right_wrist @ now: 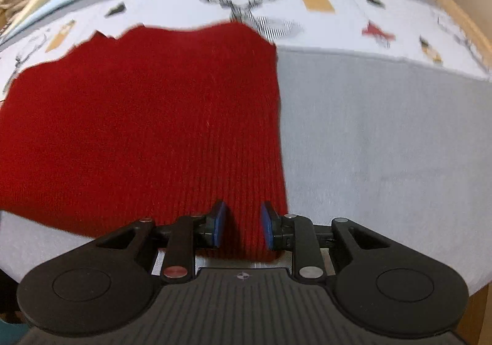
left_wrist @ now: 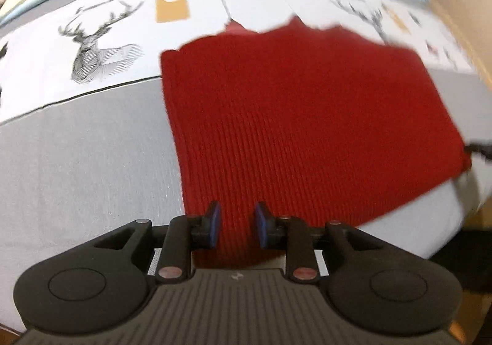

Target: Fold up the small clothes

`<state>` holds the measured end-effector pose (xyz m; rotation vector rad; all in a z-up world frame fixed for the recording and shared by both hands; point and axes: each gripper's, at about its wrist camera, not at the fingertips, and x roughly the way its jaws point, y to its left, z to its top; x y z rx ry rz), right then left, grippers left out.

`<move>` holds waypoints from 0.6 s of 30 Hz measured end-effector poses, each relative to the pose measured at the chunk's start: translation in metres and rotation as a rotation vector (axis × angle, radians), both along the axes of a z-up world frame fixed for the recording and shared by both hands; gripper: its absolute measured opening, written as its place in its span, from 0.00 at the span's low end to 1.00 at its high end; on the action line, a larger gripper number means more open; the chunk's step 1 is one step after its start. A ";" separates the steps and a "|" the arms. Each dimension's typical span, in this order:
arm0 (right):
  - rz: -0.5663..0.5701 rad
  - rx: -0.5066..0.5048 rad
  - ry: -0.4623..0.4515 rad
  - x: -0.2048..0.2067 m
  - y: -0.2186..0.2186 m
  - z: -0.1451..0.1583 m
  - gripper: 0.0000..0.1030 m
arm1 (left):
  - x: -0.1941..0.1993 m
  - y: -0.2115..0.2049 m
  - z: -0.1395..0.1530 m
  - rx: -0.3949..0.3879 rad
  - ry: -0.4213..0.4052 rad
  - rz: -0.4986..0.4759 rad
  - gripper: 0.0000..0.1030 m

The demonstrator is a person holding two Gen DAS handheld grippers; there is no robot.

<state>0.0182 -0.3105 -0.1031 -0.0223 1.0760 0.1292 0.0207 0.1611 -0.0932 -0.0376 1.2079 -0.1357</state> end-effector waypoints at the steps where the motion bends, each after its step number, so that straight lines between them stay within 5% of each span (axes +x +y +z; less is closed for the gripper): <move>1: 0.004 -0.001 -0.020 -0.001 0.000 0.003 0.26 | 0.002 0.002 -0.001 0.000 0.005 0.020 0.27; 8: -0.027 -0.087 0.022 0.011 -0.008 -0.011 0.26 | 0.019 -0.003 -0.033 0.076 0.139 0.077 0.27; 18: -0.015 -0.117 0.020 0.014 -0.005 -0.015 0.28 | 0.024 -0.011 -0.007 0.061 0.029 0.129 0.27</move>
